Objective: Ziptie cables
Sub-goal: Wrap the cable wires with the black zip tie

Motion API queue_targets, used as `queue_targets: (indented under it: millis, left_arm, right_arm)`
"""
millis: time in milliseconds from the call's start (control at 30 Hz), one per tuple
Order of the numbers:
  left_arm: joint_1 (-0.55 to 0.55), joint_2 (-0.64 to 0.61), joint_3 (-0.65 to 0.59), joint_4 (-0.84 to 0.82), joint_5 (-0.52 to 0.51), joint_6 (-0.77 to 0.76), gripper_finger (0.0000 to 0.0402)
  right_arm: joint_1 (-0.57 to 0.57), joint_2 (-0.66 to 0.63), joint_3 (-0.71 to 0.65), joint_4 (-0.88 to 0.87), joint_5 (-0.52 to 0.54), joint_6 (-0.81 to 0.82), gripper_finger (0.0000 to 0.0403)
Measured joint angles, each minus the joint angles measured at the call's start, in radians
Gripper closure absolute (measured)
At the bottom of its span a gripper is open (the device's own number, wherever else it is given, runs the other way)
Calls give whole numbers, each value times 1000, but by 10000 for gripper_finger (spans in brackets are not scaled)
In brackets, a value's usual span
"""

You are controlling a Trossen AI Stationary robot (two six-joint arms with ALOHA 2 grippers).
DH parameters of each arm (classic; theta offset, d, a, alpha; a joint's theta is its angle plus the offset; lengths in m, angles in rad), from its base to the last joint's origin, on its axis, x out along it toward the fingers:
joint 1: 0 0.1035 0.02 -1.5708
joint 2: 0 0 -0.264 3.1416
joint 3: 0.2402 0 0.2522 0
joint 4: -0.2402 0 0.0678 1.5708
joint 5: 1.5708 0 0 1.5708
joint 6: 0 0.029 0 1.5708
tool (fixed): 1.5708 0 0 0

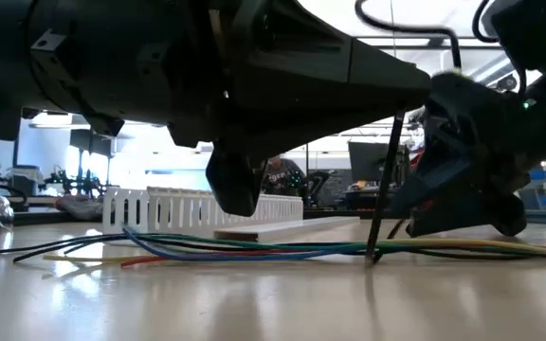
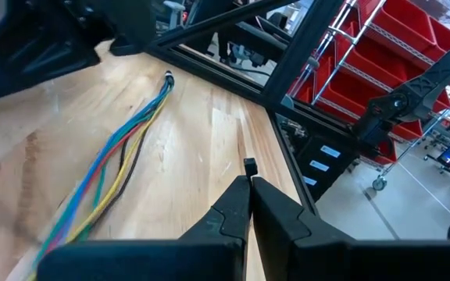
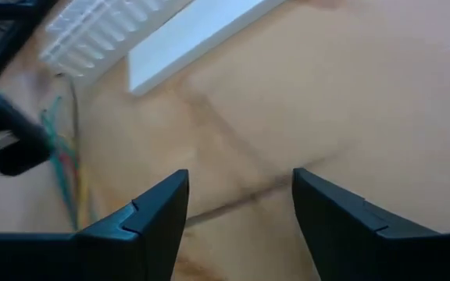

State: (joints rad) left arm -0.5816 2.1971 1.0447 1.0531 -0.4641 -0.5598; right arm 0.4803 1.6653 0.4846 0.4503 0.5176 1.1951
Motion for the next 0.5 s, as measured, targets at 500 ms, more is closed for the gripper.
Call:
queue_targets:
  millis: [500]
  left_arm:
    - [1, 0, 0, -17, 0, 0, 401]
  right_arm:
    - [-37, 8, 44, 2, 3, -19, 192]
